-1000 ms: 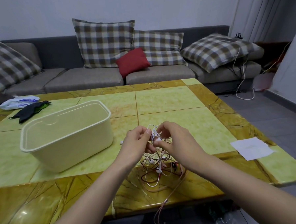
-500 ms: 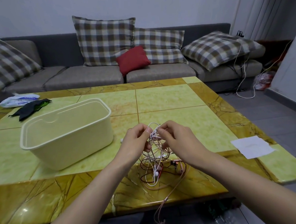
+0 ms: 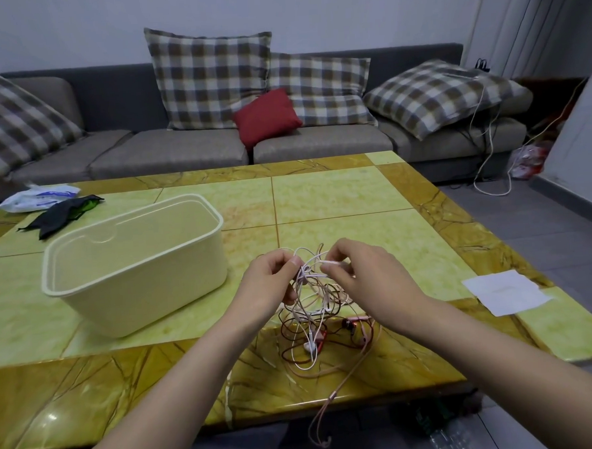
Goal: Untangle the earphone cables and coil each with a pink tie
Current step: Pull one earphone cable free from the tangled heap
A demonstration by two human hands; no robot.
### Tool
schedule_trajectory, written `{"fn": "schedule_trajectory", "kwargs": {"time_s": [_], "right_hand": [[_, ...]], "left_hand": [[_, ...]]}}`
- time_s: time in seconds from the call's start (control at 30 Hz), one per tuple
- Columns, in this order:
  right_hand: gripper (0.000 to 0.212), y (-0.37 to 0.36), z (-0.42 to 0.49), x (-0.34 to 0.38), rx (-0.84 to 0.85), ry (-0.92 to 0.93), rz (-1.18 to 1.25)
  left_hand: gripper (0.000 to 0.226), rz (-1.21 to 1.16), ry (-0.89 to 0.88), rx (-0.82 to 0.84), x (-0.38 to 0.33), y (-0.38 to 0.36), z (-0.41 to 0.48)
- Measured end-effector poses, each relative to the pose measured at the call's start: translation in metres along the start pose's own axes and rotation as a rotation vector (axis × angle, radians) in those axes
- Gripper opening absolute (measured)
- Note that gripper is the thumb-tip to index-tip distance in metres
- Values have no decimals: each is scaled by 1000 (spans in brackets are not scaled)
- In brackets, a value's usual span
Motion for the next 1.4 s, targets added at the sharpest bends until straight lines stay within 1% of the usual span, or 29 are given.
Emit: {"fn": "schedule_trajectory", "kwargs": {"time_s": [0.07, 0.13, 0.2, 0.23, 0.3, 0.37, 0.43, 0.53, 0.63, 0.73, 0.8, 0.9, 0.97, 1.0, 1.1, 1.17, 1.23, 1.3, 1.4], "right_hand": [[11, 3, -1, -1, -29, -4, 55], [7, 2, -1, -1, -43, -15, 209], [21, 2, 0, -1, -39, -12, 296], [29, 2, 0, -1, -32, -5, 297], [31, 2, 1, 2, -26, 16, 218], [27, 3, 2, 5, -7, 14, 122], [27, 2, 3, 6, 27, -14, 74], [20, 3, 4, 5, 5, -18, 16], [18, 5, 1, -1, -11, -47, 6], [22, 1, -4, -8, 88, -102, -34], [25, -4, -7, -14, 185, -145, -2], [22, -10, -10, -15, 266, -158, 23], [14, -8, -8, -12, 238, -133, -33], [16, -7, -6, -9, 196, -123, -39], [22, -2, -1, -1, 62, -109, 53], [30, -3, 2, 5, 38, -97, 101], [36, -7, 3, 8, 53, -75, 117], [27, -9, 4, 8, 44, -58, 131], [15, -8, 4, 3, 24, -80, 157]], "left_hand": [[24, -5, 10, -24, 1, 0, 1], [21, 0, 0, -53, 2, 1, 2], [18, 6, -21, -88, 1, 4, 2], [17, 0, -31, -104, 0, 5, 2], [16, 6, -55, -129, -3, 7, 4], [15, 38, -81, -135, -7, 7, 4], [15, 59, -104, -125, -10, 6, 3], [15, 65, -120, -136, -13, 5, 1], [16, -19, -91, -182, -12, 10, 3], [17, -133, -39, -182, -11, 13, 4], [17, -181, -22, -158, -11, 11, 2], [18, -245, -24, -122, -12, 8, -1], [17, -212, -45, -126, -15, 7, -2], [16, -180, -57, -126, -17, 6, -2], [15, -137, -82, -92, -21, 4, -4], [15, -144, -86, -66, -23, 1, -5], [15, -143, -94, -55, -25, -2, -6], [14, -152, -97, -54, -25, -3, -6], [15, -172, -86, -74, -24, -1, -5]]}}
Point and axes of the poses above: each hand's wrist, its own z-axis towards the middle knuckle, its own y-axis out of the back of the hand, x = y × z, the point moved 5 cm from there along z, towards the middle knuckle, and after that the axes turned 12 degrees about y, right-handed, at the moved point
